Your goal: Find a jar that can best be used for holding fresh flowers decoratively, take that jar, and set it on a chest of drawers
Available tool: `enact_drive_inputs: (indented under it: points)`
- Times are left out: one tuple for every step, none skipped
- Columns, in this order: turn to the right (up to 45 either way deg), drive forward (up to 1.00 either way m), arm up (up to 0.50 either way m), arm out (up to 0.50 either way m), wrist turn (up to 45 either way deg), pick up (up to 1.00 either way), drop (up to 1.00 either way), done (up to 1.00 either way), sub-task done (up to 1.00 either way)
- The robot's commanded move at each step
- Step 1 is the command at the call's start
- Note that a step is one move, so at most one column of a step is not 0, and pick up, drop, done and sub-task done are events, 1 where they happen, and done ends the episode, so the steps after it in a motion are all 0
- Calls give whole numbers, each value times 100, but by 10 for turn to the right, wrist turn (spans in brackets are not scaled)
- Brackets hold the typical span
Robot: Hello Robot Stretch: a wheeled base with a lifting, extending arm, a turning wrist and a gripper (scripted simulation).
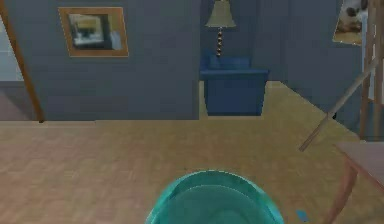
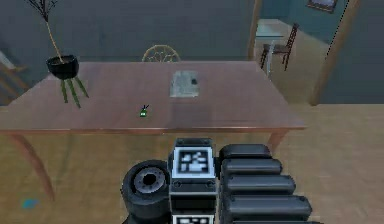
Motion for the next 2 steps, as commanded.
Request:
enact_drive_inputs:
  points:
    - [0,15,0,0,0,0,0,0,0]
    - [-450,0,0,0,0,0,0,0,0]
